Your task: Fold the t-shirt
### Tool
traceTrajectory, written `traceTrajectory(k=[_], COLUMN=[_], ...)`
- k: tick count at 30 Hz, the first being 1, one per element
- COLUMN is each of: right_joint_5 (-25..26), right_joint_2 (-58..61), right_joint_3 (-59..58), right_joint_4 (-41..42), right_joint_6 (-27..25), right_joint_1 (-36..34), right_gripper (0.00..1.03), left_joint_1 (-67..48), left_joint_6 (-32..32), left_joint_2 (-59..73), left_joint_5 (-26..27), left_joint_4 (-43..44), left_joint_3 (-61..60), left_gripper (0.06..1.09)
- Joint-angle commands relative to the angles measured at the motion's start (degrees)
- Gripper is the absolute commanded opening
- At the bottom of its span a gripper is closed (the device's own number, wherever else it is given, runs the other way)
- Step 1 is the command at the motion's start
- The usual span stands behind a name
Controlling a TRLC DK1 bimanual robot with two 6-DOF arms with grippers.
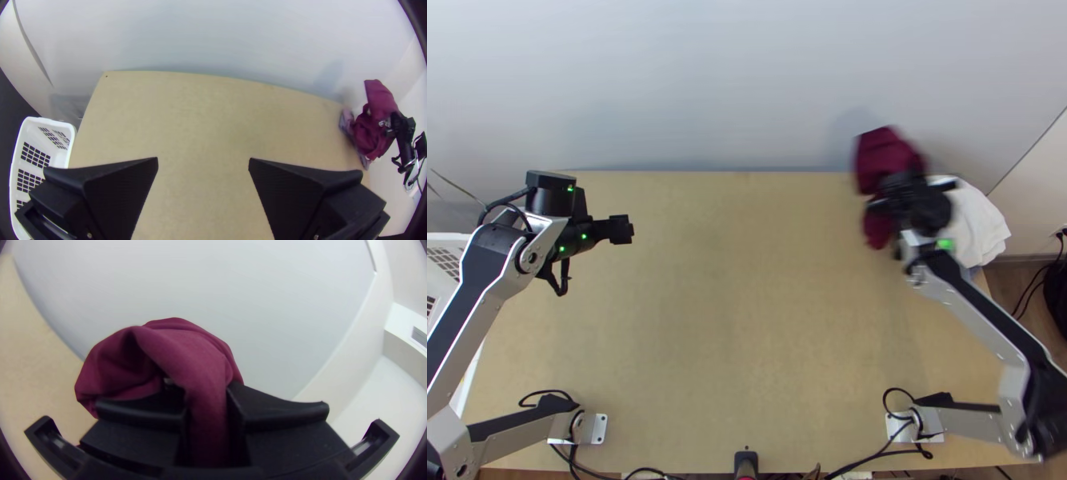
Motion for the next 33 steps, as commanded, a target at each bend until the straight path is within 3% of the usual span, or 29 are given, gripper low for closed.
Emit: traceTrajectory(k=[1,9,16,22,30,33], right_joint_5=[-4.15,-14.79,-17.51,-17.16,-5.65,-3.63], right_joint_2=[-10.11,-9.94,-2.20,7.20,17.22,18.36], right_joint_3=[-1.06,0.26,2.19,4.21,9.66,10.81], right_joint_4=[-0.80,-0.97,-0.01,1.93,3.69,3.60], right_joint_6=[1.77,4.85,8.36,11.18,16.45,18.82], right_joint_1=[-18.72,-39.46,-47.73,-42.45,-26.72,-22.33], right_gripper=[0.03,0.03,0.03,0.03,0.03,0.03], left_joint_1=[-0.02,0.07,0.51,2.35,7.36,8.77], left_joint_6=[-0.53,-0.44,-0.35,0.71,3.87,4.66], left_joint_2=[-0.83,-1.45,-2.68,-3.12,-4.26,-4.52], left_joint_5=[0.02,-0.07,-0.07,-0.16,-0.07,-0.07], left_joint_4=[-0.74,-1.26,-1.61,-2.05,-2.58,-2.85], left_joint_3=[-1.12,-1.91,-3.84,-4.37,-4.37,-4.46], left_gripper=[1.05,1.05,1.05,1.05,1.05,1.05])
